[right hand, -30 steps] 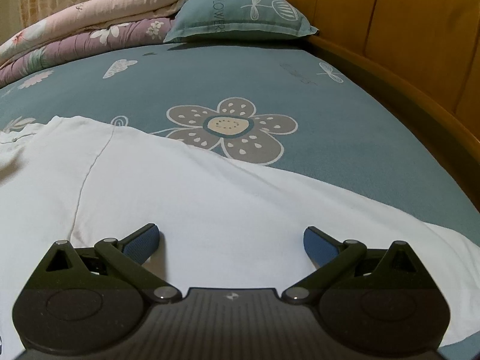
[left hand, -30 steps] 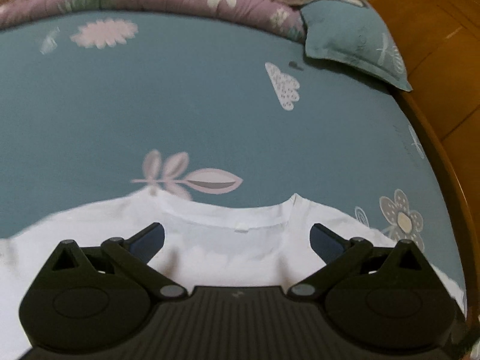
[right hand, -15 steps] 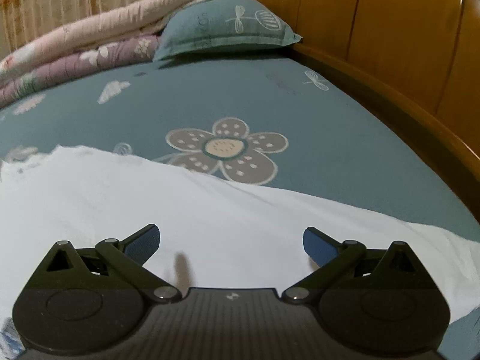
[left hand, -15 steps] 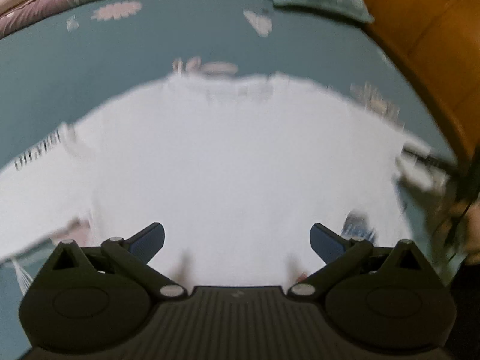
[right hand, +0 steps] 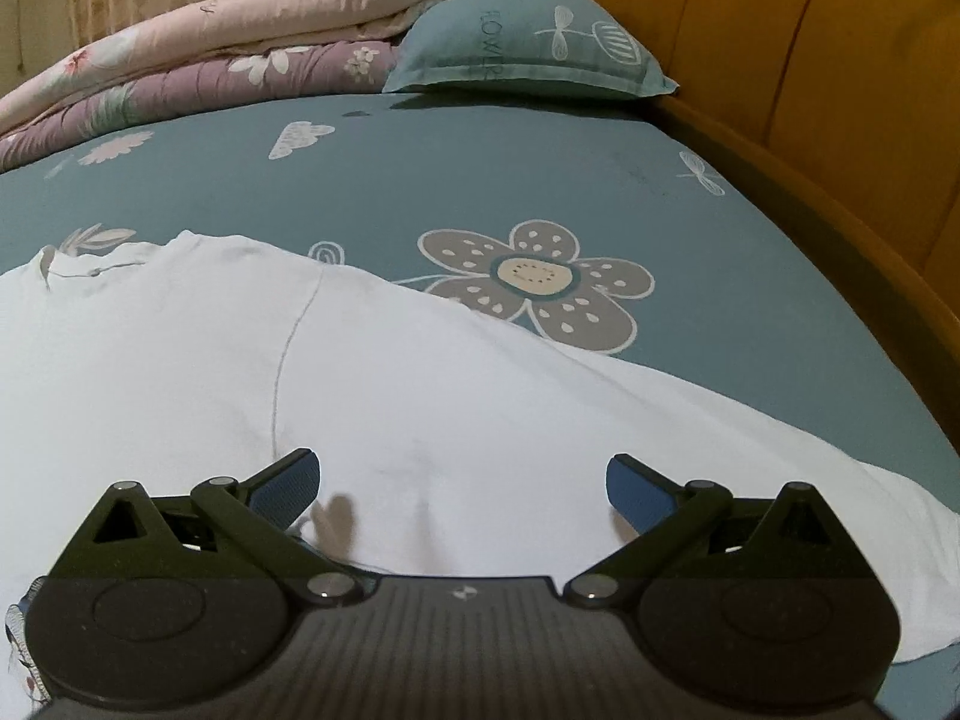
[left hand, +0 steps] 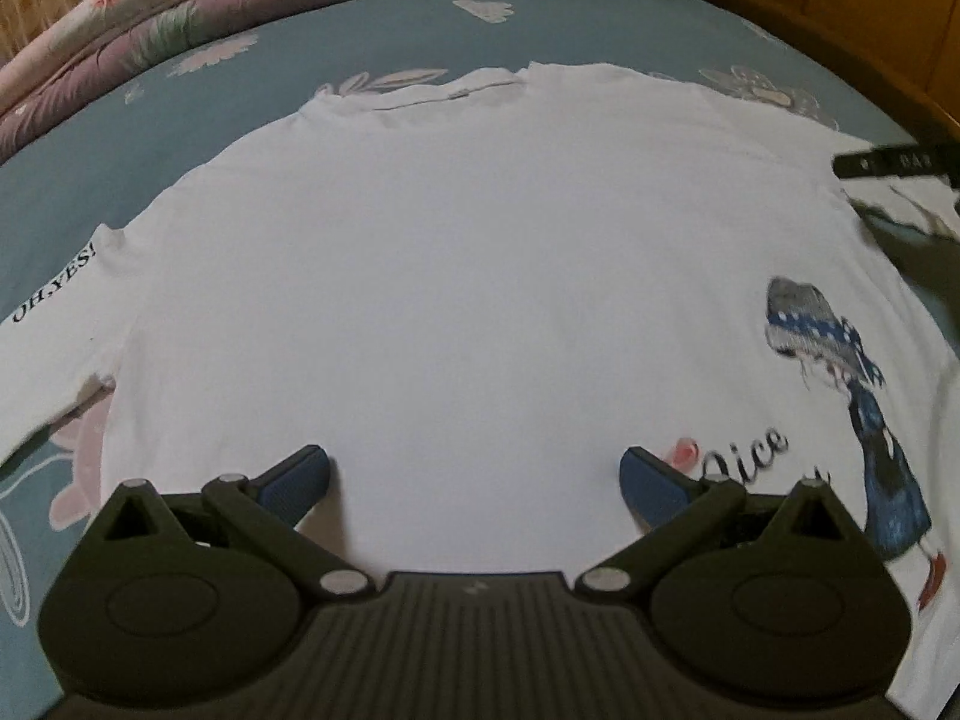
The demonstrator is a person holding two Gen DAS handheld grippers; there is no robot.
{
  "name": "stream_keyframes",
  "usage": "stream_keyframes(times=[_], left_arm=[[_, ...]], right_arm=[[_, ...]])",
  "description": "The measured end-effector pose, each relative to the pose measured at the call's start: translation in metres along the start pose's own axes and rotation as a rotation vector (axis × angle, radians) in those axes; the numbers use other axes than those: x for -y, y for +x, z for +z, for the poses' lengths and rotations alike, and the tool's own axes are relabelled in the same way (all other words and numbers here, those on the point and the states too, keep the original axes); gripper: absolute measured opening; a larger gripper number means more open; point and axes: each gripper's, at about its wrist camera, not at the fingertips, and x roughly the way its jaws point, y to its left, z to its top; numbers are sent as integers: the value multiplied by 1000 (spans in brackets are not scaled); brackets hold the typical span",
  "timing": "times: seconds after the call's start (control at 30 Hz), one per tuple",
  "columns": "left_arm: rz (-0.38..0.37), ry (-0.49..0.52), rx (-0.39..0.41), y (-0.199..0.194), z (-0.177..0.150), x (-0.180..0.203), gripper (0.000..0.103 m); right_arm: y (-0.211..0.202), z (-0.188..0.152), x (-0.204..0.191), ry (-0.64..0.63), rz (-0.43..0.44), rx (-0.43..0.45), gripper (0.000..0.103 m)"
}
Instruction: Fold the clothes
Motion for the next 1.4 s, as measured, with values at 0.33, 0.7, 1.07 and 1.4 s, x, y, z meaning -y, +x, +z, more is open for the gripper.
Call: stream_keyframes(times=[0.33,0.7,1.07,1.4], left_arm=[[48,-168,-14,16,15,-46,102],[31,-188,9,-33,-67,-20,102],[-24,-218,-21,-50,-84,-32,102],[-113,-402,43,-59,-97,-62,102]], right_arm=[[3,1,5,28,4,-9,103],[-10,11,-18,7,49,36,103],[-36,14,-92,-75,237,64,103],[-68,-24,-177,-181,418,7,103]])
